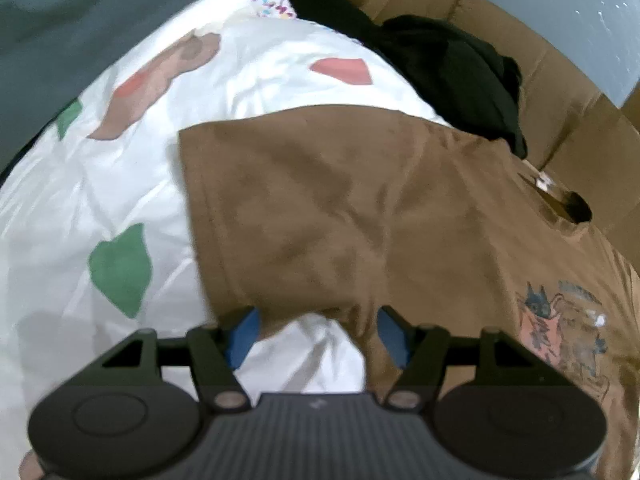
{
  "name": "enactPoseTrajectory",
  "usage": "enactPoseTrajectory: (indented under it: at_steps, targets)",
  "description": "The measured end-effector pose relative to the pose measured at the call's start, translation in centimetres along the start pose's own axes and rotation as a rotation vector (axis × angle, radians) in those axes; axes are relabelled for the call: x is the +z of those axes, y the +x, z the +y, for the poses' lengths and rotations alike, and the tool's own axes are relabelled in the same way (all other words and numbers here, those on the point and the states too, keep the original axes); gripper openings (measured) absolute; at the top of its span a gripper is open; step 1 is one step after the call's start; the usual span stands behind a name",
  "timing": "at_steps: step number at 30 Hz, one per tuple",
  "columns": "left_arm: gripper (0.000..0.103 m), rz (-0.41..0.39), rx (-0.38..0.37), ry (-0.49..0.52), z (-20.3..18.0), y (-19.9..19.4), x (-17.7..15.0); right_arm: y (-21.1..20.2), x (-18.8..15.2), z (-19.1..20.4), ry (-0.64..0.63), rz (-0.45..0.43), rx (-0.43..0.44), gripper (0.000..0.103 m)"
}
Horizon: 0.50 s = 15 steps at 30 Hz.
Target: Fold clothes
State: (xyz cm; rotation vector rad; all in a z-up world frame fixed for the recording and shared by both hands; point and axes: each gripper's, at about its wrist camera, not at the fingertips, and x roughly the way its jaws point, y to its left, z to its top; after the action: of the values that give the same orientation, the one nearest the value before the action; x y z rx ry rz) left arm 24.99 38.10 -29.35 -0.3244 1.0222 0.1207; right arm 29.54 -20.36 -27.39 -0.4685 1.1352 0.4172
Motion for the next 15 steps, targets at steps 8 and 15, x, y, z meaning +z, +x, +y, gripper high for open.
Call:
enactPoseTrajectory:
  at_steps: [8,15]
  targets:
    - [0.07,-0.002,-0.009,0.035,-0.9,0.7,0.2,1.5,1.1,2.6,0.129,-0.065,0.066,0.039]
    - [0.07,-0.007,-0.008,-0.008,0.7,1.1,0.4,2.8,1.2,3.2,0.183,-0.054,0.113,0.039]
